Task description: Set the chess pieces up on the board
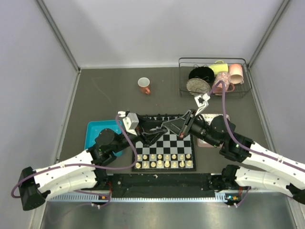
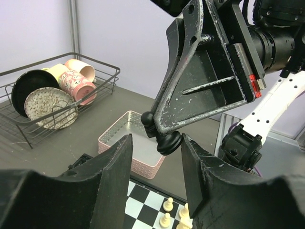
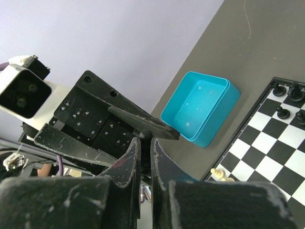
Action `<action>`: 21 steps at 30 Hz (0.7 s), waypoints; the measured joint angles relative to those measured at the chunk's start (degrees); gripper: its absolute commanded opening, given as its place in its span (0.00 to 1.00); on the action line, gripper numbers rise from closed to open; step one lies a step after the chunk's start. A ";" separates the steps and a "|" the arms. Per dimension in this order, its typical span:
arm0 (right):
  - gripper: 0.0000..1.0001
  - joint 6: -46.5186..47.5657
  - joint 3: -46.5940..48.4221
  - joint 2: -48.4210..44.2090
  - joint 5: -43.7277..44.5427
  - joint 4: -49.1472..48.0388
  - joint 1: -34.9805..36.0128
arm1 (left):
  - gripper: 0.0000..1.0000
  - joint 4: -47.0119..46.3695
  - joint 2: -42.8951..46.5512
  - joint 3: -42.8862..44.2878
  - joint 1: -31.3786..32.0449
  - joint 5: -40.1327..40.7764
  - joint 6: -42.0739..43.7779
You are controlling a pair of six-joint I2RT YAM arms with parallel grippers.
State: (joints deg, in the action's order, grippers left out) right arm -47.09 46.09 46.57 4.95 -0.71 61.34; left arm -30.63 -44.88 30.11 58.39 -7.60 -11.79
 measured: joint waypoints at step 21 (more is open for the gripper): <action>0.00 2.58 0.09 1.18 2.40 -1.51 2.27 | 0.25 1.18 -0.02 0.57 0.59 0.02 -0.55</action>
State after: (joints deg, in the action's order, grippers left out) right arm -44.51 46.17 47.75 7.35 -2.22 63.61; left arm -29.45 -44.91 30.68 58.98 -7.57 -12.34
